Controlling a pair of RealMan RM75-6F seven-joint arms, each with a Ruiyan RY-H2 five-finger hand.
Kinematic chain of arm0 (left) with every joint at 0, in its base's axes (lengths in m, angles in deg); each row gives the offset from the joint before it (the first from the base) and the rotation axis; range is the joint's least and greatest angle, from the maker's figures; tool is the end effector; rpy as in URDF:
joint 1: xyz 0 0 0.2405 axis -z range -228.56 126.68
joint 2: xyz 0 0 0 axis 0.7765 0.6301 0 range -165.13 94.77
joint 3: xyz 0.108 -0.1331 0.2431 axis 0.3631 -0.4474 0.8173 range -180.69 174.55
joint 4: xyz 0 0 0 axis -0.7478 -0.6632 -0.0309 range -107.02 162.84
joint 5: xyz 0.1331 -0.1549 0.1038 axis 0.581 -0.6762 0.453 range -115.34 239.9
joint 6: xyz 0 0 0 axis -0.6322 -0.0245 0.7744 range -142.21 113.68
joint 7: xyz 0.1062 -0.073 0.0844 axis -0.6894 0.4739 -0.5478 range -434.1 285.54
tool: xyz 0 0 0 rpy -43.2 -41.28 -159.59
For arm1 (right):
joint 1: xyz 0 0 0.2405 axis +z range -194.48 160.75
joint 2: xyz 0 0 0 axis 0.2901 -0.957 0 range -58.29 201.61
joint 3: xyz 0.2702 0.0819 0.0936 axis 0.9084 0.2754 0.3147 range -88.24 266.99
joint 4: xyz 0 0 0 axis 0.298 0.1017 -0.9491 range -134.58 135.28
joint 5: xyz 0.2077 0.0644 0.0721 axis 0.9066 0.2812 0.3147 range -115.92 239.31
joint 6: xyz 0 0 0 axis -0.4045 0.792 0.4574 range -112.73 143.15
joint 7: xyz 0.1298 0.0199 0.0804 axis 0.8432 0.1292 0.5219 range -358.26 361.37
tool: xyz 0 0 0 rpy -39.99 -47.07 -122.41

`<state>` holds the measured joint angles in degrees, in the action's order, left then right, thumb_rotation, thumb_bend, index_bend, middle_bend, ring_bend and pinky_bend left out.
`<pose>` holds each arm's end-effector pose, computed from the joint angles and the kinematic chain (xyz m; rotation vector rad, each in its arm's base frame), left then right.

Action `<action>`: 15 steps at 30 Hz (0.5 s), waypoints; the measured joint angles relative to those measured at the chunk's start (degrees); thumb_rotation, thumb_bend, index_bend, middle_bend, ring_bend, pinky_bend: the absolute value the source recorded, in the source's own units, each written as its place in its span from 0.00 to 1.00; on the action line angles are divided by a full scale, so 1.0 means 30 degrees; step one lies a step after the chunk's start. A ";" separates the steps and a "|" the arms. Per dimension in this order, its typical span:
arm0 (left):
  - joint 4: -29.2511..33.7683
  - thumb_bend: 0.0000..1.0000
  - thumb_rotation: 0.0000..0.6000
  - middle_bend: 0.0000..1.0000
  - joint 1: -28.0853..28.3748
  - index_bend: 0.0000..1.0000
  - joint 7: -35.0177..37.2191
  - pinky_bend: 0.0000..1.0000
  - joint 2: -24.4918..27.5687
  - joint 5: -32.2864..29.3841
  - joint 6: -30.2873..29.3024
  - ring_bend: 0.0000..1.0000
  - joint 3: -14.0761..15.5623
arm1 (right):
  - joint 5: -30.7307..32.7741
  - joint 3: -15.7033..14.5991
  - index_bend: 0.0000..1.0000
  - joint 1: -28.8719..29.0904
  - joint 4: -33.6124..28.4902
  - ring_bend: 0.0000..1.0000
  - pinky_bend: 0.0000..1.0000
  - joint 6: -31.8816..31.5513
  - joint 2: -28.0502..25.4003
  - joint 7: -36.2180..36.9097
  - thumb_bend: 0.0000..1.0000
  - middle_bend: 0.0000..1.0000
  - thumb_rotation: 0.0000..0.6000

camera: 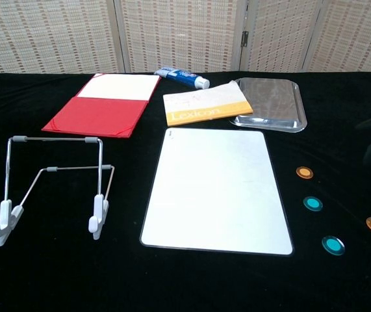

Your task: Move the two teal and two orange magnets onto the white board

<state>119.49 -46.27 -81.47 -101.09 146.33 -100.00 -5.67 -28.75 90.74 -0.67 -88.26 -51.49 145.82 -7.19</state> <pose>-0.3608 0.1936 0.1524 -1.3856 -0.8341 -0.8098 -0.3140 -0.2456 0.0477 1.8188 -0.9062 0.8255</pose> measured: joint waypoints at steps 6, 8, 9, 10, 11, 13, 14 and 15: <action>-0.0063 0.28 1.00 0.08 0.0032 0.12 0.0123 0.00 -0.0001 0.0032 0.0123 0.10 0.0042 | 0.0340 -0.0036 0.39 0.0958 0.1160 0.00 0.00 0.1306 0.1487 -0.0293 0.48 0.08 1.00; -0.0083 0.27 1.00 0.08 0.0044 0.12 0.0115 0.00 -0.0014 0.0020 0.0163 0.10 0.0044 | 0.0419 -0.0031 0.39 0.1214 0.1579 0.00 0.00 0.1550 0.1948 -0.0338 0.48 0.08 1.00; -0.0086 0.27 1.00 0.08 0.0052 0.12 0.0115 0.00 -0.0017 0.0020 0.0186 0.10 0.0047 | 0.0440 -0.0023 0.39 0.1316 0.1756 0.00 0.00 0.1620 0.2141 -0.0371 0.48 0.08 1.00; -0.0086 0.27 1.00 0.08 0.0061 0.12 0.0116 0.00 -0.0018 0.0023 0.0210 0.10 0.0052 | 0.0457 -0.0013 0.39 0.1416 0.1923 0.00 0.00 0.1682 0.2329 -0.0406 0.48 0.08 1.00; -0.0092 0.27 1.00 0.08 0.0071 0.12 0.0113 0.00 -0.0019 0.0028 0.0232 0.10 0.0057 | 0.0479 -0.0001 0.39 0.1547 0.2125 0.00 0.00 0.1762 0.2566 -0.0453 0.48 0.08 1.00; -0.0096 0.27 1.00 0.08 0.0075 0.12 0.0114 0.00 -0.0016 0.0028 0.0252 0.10 0.0063 | 0.0527 0.0011 0.39 0.1736 0.2386 0.00 0.00 0.1902 0.2881 -0.0517 0.48 0.08 1.00; -0.0093 0.27 1.00 0.08 0.0072 0.12 0.0119 0.00 -0.0011 0.0015 0.0265 0.10 0.0069 | 0.0554 0.0006 0.39 0.1852 0.2519 0.00 0.00 0.1996 0.3055 -0.0540 0.48 0.08 1.00; -0.0095 0.27 1.00 0.08 0.0069 0.11 0.0127 0.00 -0.0007 -0.0004 0.0281 0.10 0.0071 | 0.0556 -0.0009 0.39 0.1938 0.2597 0.00 0.00 0.2062 0.3172 -0.0539 0.48 0.08 1.00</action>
<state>119.21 -46.07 -81.09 -101.11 146.31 -99.16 -5.45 -27.08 90.71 5.14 -80.47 -45.30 155.34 -8.80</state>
